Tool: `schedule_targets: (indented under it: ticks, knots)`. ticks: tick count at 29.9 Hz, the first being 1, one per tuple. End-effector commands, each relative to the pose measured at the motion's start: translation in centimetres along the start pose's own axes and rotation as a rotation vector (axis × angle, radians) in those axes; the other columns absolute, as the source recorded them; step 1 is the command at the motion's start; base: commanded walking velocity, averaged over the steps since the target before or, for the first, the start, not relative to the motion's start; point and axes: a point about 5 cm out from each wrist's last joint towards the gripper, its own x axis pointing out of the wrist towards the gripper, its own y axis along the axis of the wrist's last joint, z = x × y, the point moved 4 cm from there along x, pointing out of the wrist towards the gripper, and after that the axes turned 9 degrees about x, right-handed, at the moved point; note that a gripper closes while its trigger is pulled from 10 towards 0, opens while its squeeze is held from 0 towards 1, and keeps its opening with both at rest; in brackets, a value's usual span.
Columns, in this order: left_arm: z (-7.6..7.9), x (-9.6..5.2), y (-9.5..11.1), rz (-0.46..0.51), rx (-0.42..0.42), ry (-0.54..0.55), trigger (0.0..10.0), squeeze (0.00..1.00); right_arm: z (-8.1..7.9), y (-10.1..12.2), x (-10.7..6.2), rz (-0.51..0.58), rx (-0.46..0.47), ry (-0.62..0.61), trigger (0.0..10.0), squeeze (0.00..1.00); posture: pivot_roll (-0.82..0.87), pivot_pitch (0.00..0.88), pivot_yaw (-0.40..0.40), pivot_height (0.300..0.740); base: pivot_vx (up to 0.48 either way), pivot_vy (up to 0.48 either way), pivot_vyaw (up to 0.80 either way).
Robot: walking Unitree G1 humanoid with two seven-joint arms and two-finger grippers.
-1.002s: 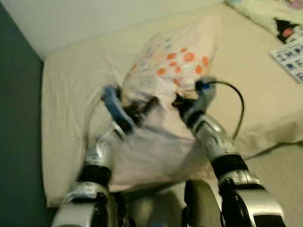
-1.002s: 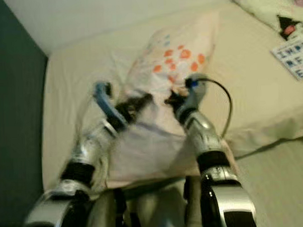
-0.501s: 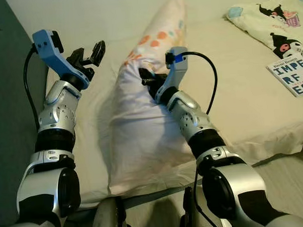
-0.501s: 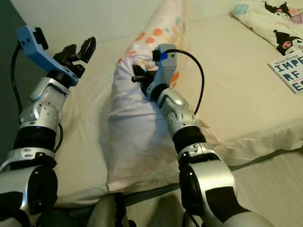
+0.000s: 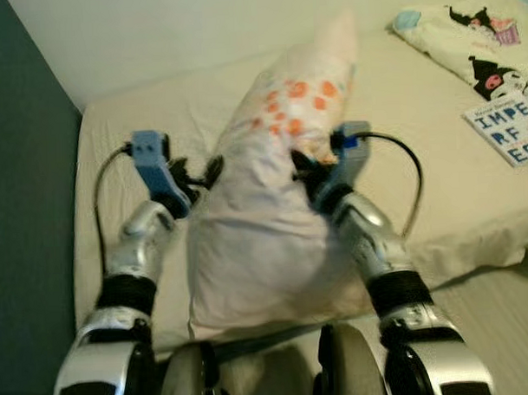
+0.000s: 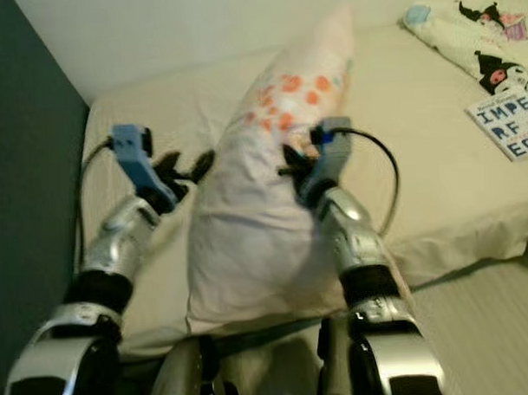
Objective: Clean up the room
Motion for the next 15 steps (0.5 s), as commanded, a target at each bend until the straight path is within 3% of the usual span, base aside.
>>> schedule_targets:
  ticks: [1,2,3,4,5,6,7,8,10,11,13,14,15]
  knots:
    - [0.0,-0.5,-1.7,-0.049,-0.043,0.030,0.0,0.74,2.4,-1.2,-0.5,-0.046,-0.008,-0.116,0.0,0.00,-0.09,0.217,0.073,0.601,0.000,0.000,0.00]
    - [0.9,-0.4,-3.5,-0.101,-0.120,0.037,0.0,0.64,6.2,-2.2,-1.6,-0.102,-0.026,-0.274,0.0,0.00,-0.08,0.223,0.069,0.601,0.000,0.000,0.00]
    - [0.9,-0.4,-3.5,-0.101,-0.120,0.037,0.0,0.64,6.2,-2.2,-1.6,-0.102,-0.026,-0.274,0.0,0.00,-0.08,0.223,0.069,0.601,0.000,0.000,0.00]
    - [1.4,-0.4,-4.3,-0.127,-0.159,0.032,0.0,0.64,7.7,-2.7,-2.1,-0.130,-0.025,-0.335,0.0,0.00,-0.08,0.223,0.069,0.601,0.000,0.000,0.00]
    - [1.4,-0.4,-4.3,-0.127,-0.159,0.032,0.0,0.64,7.7,-2.7,-2.1,-0.130,-0.025,-0.335,0.0,0.00,-0.08,0.223,0.069,0.601,0.000,0.000,0.00]
    - [2.3,-0.5,-5.3,-0.166,-0.189,0.007,0.0,0.21,8.9,-3.2,-2.9,-0.169,-0.046,-0.378,0.0,0.00,-0.08,0.232,0.063,0.601,0.000,0.000,0.00]
    - [3.4,-0.6,-6.5,-0.212,-0.221,-0.022,0.0,0.00,10.0,-3.9,-3.8,-0.213,-0.068,-0.408,0.0,0.00,-0.08,0.236,0.064,0.601,0.000,0.000,0.00]
    - [3.4,-0.6,-6.5,-0.212,-0.221,-0.022,0.0,0.00,10.0,-3.9,-3.8,-0.213,-0.068,-0.408,0.0,0.00,-0.08,0.236,0.064,0.601,0.000,0.000,0.00]
    - [4.8,-0.9,-8.1,-0.269,-0.260,-0.057,0.0,0.00,10.9,-4.8,-5.1,-0.271,-0.094,-0.428,0.0,0.00,-0.09,0.251,0.076,0.601,0.000,0.000,0.00]
    - [5.6,-1.1,-8.9,-0.302,-0.263,-0.072,10.0,0.02,11.1,-5.3,-5.8,-0.297,-0.100,-0.434,0.0,0.00,-0.10,0.258,0.084,0.601,0.000,0.000,0.00]
    - [6.3,-1.4,-9.7,-0.334,-0.257,-0.086,10.0,0.02,11.2,-5.8,-6.5,-0.320,-0.107,-0.440,0.0,0.00,-0.10,0.258,0.084,0.601,0.000,0.000,0.00]
    - [6.8,-1.6,-10.2,-0.356,-0.261,-0.104,10.0,1.00,11.0,-6.0,-6.8,-0.322,-0.116,-0.433,0.0,0.00,-0.11,0.275,0.104,0.601,0.000,0.000,0.00]
    - [6.8,-1.6,-10.2,-0.356,-0.261,-0.104,10.0,1.00,11.0,-6.0,-6.8,-0.322,-0.116,-0.433,0.0,0.00,-0.11,0.275,0.104,0.601,0.000,0.000,0.00]
